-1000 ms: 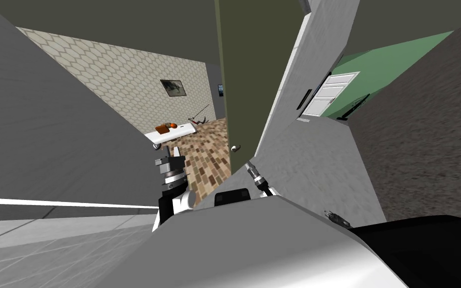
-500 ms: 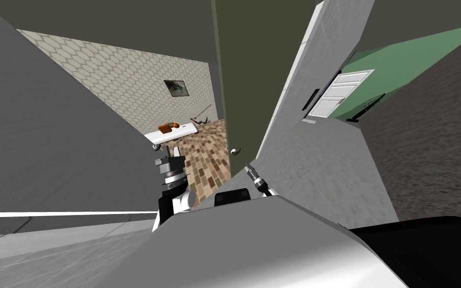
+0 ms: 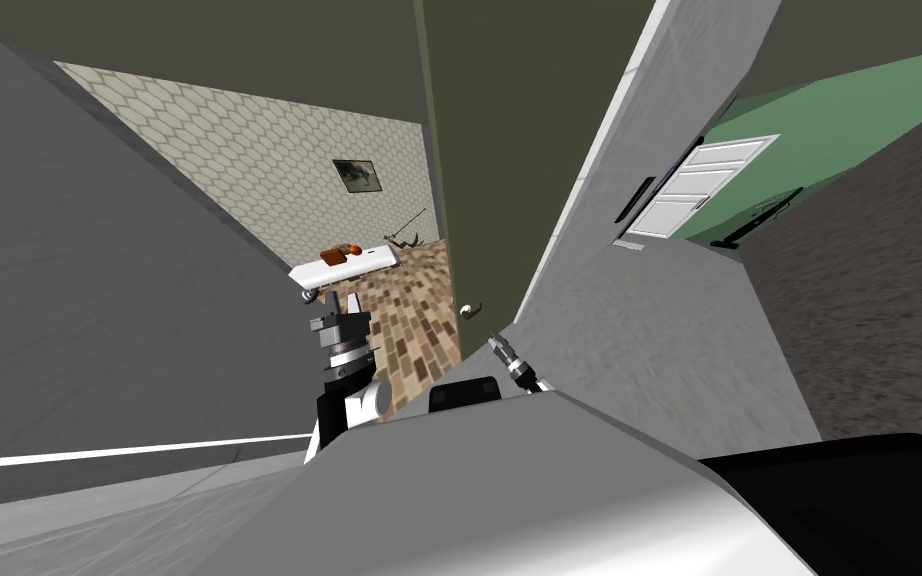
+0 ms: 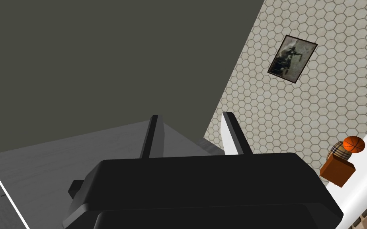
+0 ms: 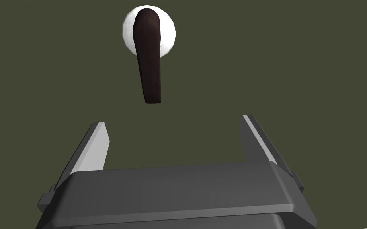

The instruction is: Push the door open

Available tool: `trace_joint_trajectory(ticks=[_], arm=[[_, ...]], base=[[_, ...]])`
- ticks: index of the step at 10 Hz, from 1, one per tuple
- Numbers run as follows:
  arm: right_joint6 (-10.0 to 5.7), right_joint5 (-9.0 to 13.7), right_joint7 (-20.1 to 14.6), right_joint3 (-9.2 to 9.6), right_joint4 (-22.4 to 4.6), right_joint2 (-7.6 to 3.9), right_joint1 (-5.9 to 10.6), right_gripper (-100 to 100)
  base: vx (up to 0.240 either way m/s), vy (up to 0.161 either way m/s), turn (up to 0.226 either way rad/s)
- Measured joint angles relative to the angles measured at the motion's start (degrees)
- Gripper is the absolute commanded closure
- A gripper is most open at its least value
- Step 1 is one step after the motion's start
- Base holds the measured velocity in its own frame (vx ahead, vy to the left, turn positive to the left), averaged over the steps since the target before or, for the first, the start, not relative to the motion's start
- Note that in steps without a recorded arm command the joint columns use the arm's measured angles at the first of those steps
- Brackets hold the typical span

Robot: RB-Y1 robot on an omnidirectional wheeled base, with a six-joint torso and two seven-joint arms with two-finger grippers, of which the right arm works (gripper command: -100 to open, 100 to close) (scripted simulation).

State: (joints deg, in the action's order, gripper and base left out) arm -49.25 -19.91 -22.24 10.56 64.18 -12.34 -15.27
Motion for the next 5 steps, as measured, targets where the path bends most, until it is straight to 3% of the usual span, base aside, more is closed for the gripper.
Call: trace_joint_trajectory(ticks=[3,5], arm=[[-0.96,-0.6,-1.25,0.63,-3.34,-0.24,0.98,-100],[-0.76,-0.49,-1.2,0.6,-3.59,-0.02,1.29,-100]], base=[[0.095,-0.074,0.053],[0.148,0.057,0.048]])
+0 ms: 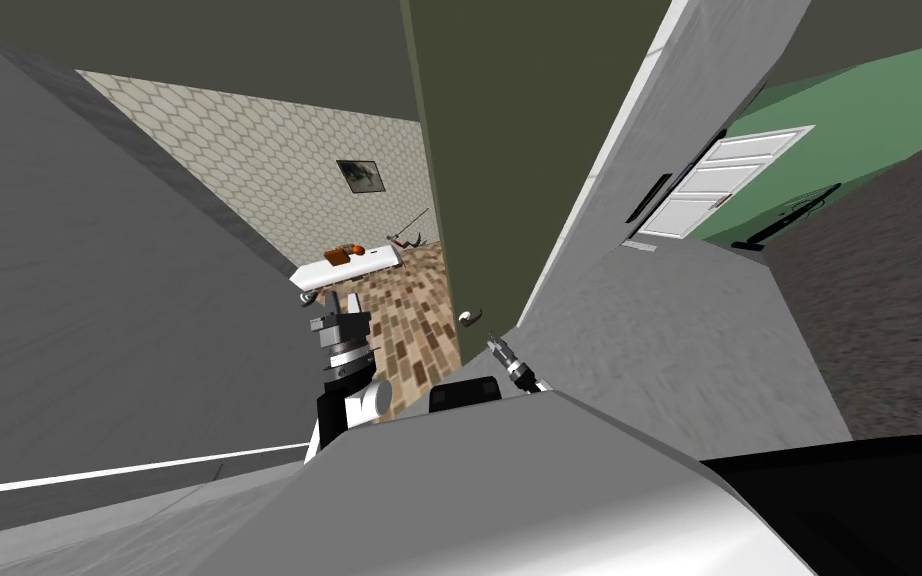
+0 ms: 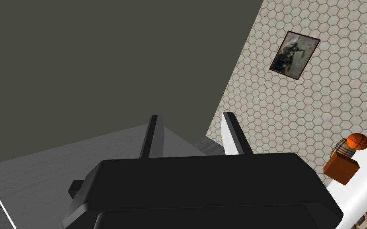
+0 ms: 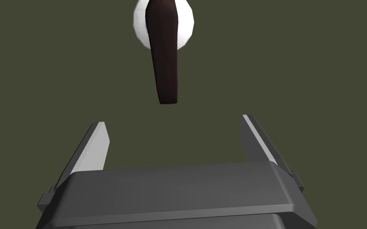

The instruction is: Push the door open

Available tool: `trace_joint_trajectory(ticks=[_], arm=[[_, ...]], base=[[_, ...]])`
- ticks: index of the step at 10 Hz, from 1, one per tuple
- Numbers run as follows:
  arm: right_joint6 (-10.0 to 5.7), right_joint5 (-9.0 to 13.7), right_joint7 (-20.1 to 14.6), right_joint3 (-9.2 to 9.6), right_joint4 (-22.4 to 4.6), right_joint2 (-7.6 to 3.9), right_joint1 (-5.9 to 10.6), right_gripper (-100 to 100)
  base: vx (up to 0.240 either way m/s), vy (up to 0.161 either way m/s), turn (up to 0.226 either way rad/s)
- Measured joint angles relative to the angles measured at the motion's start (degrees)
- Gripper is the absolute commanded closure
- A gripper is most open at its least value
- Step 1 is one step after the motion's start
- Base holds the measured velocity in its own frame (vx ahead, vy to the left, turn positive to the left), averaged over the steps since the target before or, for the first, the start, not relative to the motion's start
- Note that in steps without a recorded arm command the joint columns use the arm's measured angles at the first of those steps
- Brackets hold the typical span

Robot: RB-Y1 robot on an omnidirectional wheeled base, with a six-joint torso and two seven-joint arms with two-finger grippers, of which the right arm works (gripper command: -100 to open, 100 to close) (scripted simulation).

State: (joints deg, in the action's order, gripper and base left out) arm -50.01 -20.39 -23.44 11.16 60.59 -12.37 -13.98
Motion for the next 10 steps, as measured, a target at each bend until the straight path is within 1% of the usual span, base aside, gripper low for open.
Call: trace_joint_trajectory(ticks=[2,3,5,6,7,10], arm=[[0.4,0.31,0.56,-0.13,-0.91,0.65,0.93,-100],[0.62,0.53,0.92,-0.24,-1.66,1.07,1.65,-100],[1.41,0.87,1.61,-0.32,-2.16,1.88,2.47,-100],[1.67,1.06,1.89,-0.4,-2.6,2.2,2.99,-100],[1.73,1.08,1.95,-0.41,-2.64,2.24,3.06,100],[1.8,1.05,1.92,-0.44,-2.57,2.22,3.23,100]], base=[[0.19,0.066,0.049],[0.194,0.075,0.062],[0.198,0.065,0.04],[0.075,0.018,0.007],[-0.006,-0.001,-0.007],[-0.012,-0.006,0.01]])
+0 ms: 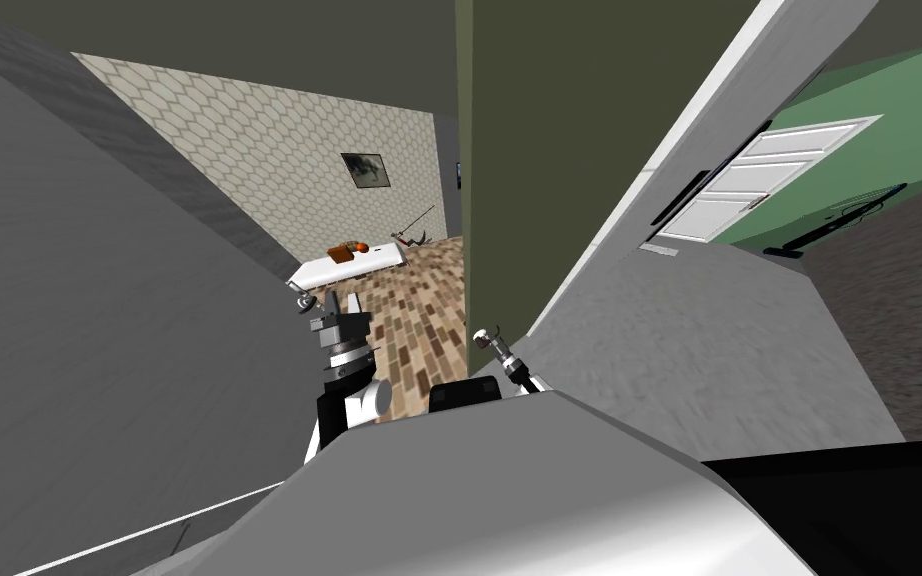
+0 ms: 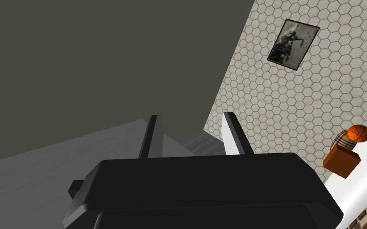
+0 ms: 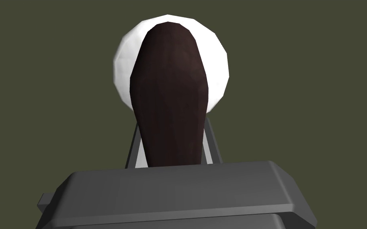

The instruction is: Push the door open

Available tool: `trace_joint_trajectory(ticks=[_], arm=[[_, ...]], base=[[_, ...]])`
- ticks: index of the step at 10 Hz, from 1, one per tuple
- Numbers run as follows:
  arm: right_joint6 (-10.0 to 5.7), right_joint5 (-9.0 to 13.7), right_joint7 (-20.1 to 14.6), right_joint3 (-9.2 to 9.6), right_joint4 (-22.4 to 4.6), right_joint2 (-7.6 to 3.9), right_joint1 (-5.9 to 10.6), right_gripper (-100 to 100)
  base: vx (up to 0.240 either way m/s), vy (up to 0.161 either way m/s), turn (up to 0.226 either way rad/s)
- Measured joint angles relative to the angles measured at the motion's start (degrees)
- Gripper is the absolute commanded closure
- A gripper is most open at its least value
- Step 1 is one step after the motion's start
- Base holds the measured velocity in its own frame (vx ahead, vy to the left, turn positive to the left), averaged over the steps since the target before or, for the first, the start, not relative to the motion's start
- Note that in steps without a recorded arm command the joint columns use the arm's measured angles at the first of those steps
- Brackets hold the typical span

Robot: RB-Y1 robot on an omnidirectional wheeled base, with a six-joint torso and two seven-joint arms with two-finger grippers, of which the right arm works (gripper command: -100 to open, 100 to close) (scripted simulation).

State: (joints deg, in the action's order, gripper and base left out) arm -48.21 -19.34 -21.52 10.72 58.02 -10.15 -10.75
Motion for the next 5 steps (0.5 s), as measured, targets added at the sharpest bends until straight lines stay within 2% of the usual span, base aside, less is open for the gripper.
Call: trace_joint_trajectory(ticks=[2,5], arm=[[0.06,0.02,0.0,0.0,0.0,0.04,0.01,100],[0.3,0.3,0.45,-0.36,-0.97,0.38,-0.02,100]], base=[[0.0,0.0,0.0],[0.124,0.057,-0.031]])
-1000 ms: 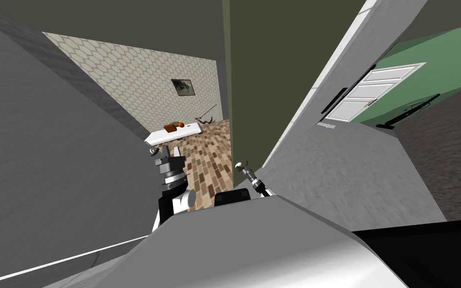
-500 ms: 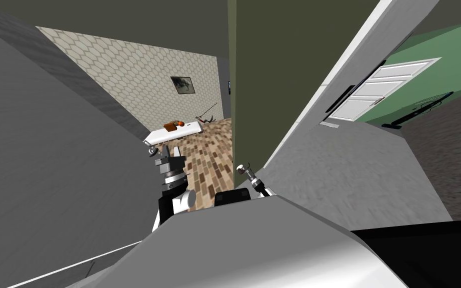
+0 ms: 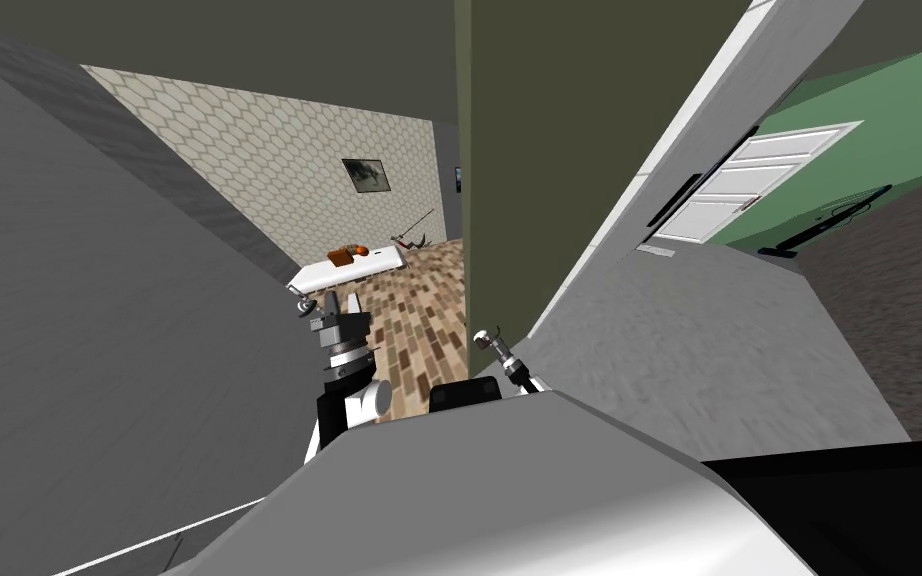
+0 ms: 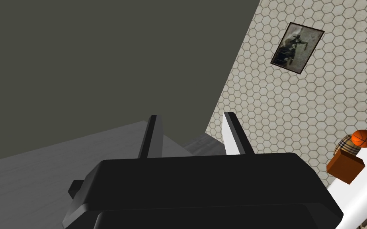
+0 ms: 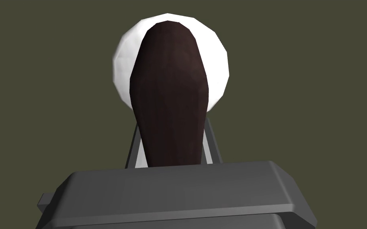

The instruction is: Push the door open

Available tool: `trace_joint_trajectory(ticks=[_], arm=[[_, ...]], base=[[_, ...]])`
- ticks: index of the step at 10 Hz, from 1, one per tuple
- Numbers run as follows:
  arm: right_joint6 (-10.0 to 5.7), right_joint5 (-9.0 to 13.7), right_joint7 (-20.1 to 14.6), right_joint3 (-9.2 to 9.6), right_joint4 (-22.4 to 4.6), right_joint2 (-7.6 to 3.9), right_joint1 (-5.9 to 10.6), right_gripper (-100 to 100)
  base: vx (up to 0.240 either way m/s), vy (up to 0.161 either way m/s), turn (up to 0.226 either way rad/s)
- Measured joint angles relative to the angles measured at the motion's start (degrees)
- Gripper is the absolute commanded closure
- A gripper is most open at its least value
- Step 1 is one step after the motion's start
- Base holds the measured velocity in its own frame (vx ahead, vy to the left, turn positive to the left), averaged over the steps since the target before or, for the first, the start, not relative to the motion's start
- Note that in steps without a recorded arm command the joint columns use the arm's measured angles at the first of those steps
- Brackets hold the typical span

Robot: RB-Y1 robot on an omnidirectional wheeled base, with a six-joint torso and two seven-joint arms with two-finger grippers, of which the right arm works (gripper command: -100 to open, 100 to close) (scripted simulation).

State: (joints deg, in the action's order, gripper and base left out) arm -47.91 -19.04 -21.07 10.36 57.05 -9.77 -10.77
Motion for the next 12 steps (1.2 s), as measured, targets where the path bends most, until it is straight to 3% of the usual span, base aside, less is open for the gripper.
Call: trace_joint_trajectory(ticks=[2,5,8,10,12], arm=[[-0.04,0.53,0.69,-0.73,-1.22,0.48,0.7,100],[1.33,1.52,1.43,-2.03,-0.22,0.96,0.83,100],[1.9,2.79,3.14,-3.91,-1.54,2.16,1.95,100],[2.56,3.47,3.47,-4.8,-1.06,2.19,1.89,100],[1.68,4.32,4.76,-6.2,-3.73,3.02,3.62,100]], base=[[0.147,0.107,-0.031],[0.145,0.112,-0.042],[0.148,0.1,-0.049],[0.103,0.072,-0.036],[0.089,0.094,-0.062]])
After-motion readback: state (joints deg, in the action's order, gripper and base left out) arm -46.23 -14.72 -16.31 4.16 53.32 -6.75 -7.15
